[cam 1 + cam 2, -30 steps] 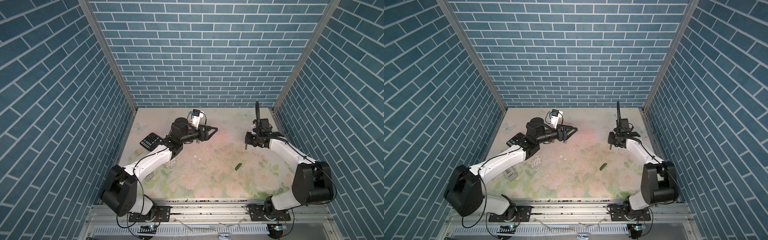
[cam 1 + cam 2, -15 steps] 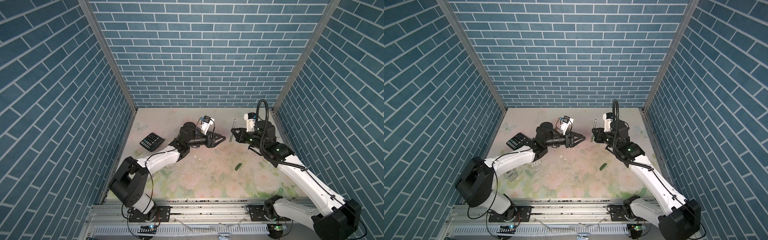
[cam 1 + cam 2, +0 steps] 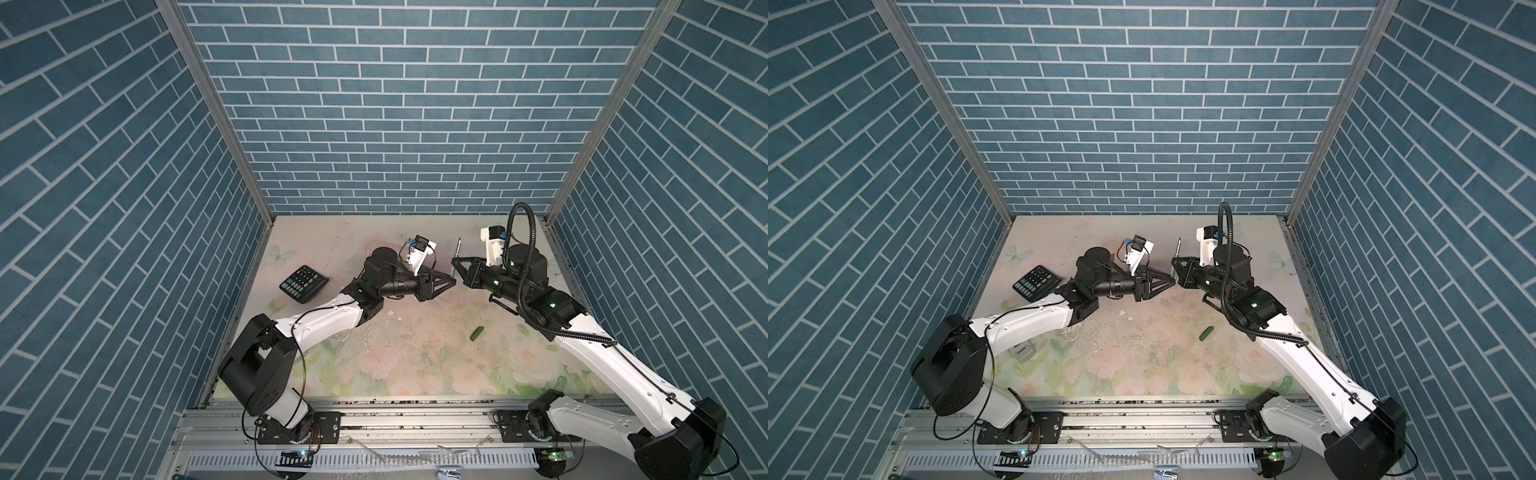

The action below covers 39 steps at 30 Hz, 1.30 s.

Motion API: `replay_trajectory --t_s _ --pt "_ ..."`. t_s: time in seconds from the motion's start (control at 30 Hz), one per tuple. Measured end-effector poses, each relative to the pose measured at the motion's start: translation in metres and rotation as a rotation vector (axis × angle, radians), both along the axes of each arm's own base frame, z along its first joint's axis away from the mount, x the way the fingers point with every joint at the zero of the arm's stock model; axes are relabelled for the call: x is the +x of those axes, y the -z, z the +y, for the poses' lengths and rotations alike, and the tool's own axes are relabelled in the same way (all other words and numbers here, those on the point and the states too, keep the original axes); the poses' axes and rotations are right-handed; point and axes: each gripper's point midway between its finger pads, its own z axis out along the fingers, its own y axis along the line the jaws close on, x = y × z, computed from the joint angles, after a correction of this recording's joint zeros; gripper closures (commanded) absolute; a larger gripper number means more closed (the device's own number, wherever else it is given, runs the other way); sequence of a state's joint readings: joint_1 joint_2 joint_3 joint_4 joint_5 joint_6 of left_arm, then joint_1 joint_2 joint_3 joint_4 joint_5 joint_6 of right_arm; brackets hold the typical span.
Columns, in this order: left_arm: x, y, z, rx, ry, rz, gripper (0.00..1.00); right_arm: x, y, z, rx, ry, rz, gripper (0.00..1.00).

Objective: Insert the pens into the pen caps
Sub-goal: 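Carry the green pen upright toward the left gripper while the left gripper approaches, then grasp the green pen with the left gripper while the right gripper releases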

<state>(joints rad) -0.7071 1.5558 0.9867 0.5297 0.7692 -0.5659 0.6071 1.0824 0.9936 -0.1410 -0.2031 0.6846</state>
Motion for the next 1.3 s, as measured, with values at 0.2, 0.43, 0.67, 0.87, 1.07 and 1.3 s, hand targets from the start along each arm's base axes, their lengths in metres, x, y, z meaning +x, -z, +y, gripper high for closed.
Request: replay_trajectory --t_s 0.2,0.43,0.67,0.87,1.07,1.3 --pt "0.000 0.000 0.000 0.001 -0.002 -0.001 0.70 0.002 0.002 0.005 0.002 -0.009 -0.001 0.96" --pt "0.003 0.002 0.000 0.005 -0.022 0.000 0.84 0.003 0.004 0.007 0.002 -0.015 0.004 0.95" --pt "0.008 0.004 0.002 0.016 -0.055 0.010 0.92 0.002 0.003 0.008 0.015 -0.015 0.013 0.69" --pt "0.010 -0.002 0.009 0.017 -0.107 -0.012 0.98 -0.004 0.003 0.005 0.011 -0.020 0.027 0.64" --pt "0.015 -0.013 0.025 0.027 -0.205 -0.075 1.00 -0.019 -0.011 -0.010 0.013 0.002 0.006 0.63" --pt "0.017 -0.023 0.045 0.041 -0.307 -0.182 1.00 -0.025 -0.001 -0.041 -0.084 0.108 0.013 0.65"
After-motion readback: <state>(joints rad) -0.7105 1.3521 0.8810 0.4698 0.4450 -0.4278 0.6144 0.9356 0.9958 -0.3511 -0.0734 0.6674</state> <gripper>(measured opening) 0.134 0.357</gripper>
